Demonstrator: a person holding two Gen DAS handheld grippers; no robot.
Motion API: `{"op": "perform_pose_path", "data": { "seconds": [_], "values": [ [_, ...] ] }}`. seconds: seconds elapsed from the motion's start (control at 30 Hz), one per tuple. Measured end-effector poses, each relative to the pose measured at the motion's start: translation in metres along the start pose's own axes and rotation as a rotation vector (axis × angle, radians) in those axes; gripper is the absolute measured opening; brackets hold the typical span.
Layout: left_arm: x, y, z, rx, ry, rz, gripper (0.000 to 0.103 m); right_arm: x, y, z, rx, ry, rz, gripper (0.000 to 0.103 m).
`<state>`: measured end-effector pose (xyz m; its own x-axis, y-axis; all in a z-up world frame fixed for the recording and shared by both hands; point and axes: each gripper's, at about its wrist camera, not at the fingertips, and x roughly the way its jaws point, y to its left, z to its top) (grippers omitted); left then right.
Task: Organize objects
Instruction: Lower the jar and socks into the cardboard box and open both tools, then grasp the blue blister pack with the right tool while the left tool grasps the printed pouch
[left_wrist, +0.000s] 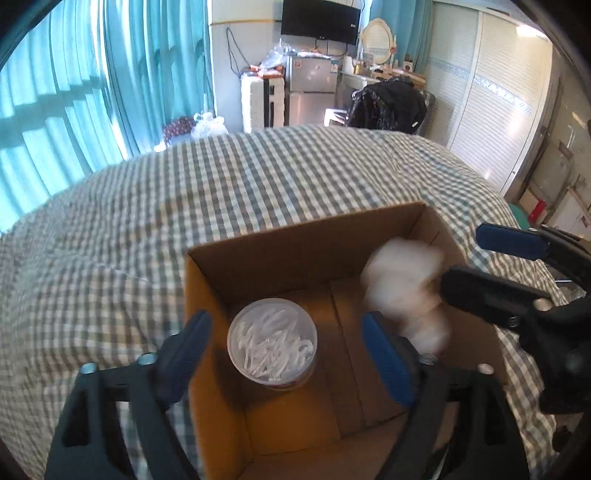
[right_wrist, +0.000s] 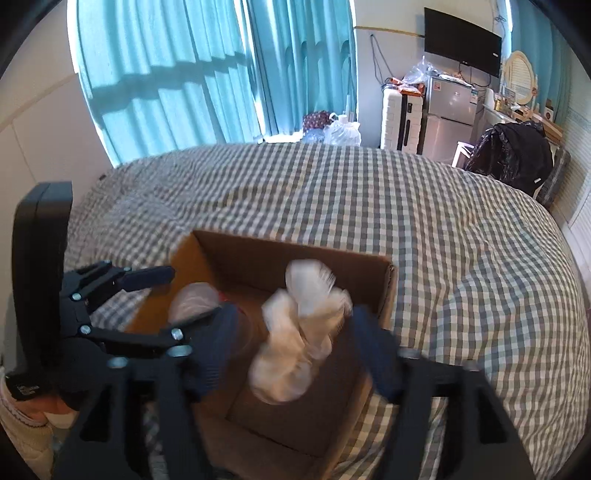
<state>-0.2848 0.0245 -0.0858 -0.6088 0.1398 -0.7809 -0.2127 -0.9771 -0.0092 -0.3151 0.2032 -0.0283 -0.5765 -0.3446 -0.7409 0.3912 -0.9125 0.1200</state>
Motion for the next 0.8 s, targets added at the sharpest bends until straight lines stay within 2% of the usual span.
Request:
{"op": "perform_pose_path", "data": {
  "seconds": [0.13, 0.33, 0.47, 0.63, 0.8],
  "values": [
    [-0.037, -0.004, 0.007, 0.020, -0.036, 0.035, 0.091, -0.037, 0.001, 0.003, 0.031, -0.050, -0.006, 0.078],
    [-0.116, -0.005, 0.006, 0.011, -0.118, 0.058, 0.097, -0.120, 0.018, 0.012, 0.002, -0.147, -0.080, 0.093],
    [-0.170, -0.011, 0.006, 0.002, -0.181, 0.091, 0.100, -0.187, 0.034, 0.010, -0.004, -0.230, -0.083, 0.099],
    [-0.233, -0.013, -0.005, -0.034, -0.230, 0.128, 0.103, -0.250, 0.056, 0.005, -0.031, -0.280, -0.087, 0.101],
    [-0.277, -0.016, -0.025, -0.034, -0.280, 0.192, 0.103, -0.300, 0.075, -0.007, -0.071, -0.318, -0.100, 0.102]
  ]
}}
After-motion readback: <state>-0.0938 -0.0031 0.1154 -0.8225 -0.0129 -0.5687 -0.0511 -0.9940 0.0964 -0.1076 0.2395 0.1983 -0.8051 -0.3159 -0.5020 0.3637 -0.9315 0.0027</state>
